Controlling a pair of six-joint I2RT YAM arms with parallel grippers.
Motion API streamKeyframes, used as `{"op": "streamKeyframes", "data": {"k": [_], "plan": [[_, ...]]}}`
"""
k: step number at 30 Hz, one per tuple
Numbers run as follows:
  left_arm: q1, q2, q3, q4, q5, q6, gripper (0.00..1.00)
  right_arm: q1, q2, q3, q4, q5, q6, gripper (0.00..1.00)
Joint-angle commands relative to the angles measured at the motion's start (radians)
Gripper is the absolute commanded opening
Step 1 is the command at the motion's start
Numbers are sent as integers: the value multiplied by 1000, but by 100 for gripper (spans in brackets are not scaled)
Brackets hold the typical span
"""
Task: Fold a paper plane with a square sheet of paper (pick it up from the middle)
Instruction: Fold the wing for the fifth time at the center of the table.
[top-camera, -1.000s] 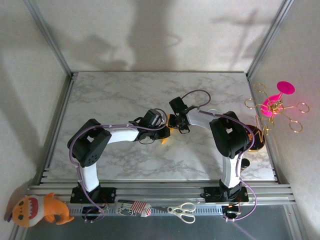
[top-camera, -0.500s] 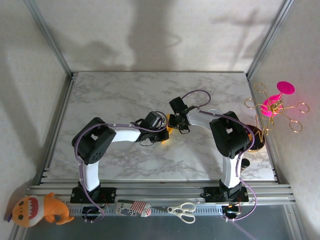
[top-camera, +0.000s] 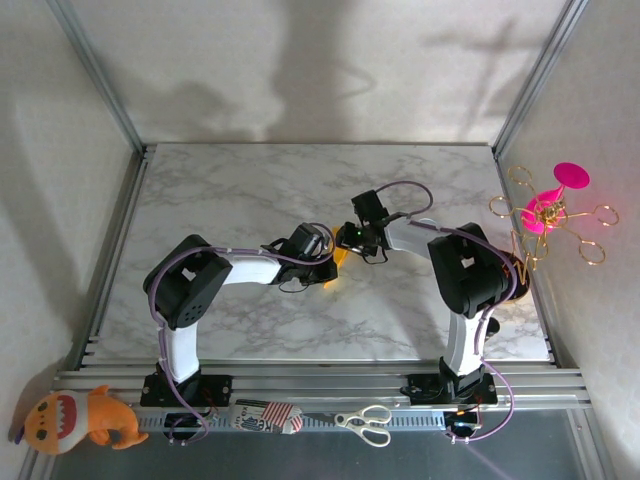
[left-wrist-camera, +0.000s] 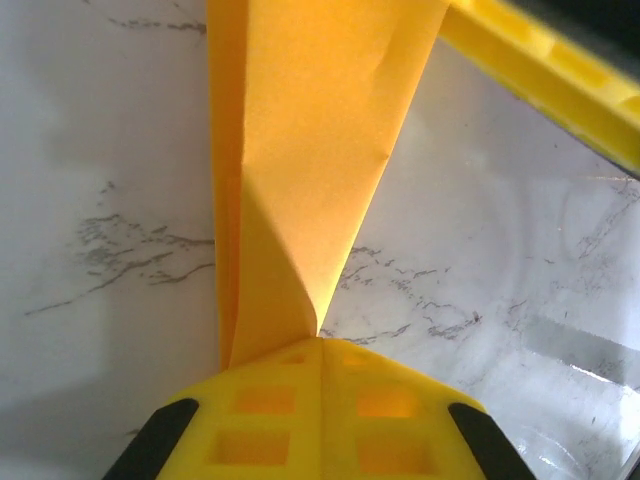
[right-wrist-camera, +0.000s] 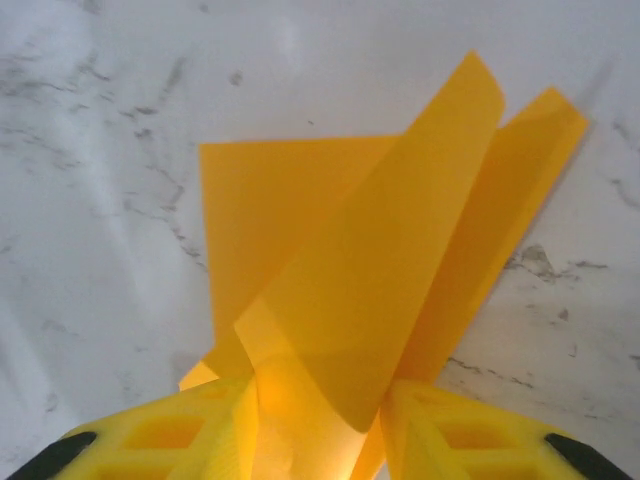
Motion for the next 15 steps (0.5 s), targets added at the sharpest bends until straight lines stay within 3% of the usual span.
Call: {"op": "streamKeyframes", "data": {"k": [1, 6, 15], "plan": [[5, 21, -29, -59, -27, 22, 2, -4, -120, -68, 87, -19, 1, 38], [5, 18, -28, -55, -22, 24, 1, -3, -193, -161, 165, -76, -22, 29], [5, 18, -28, -57, -23, 25, 1, 1, -89, -136, 204, -190, -33, 13]]}}
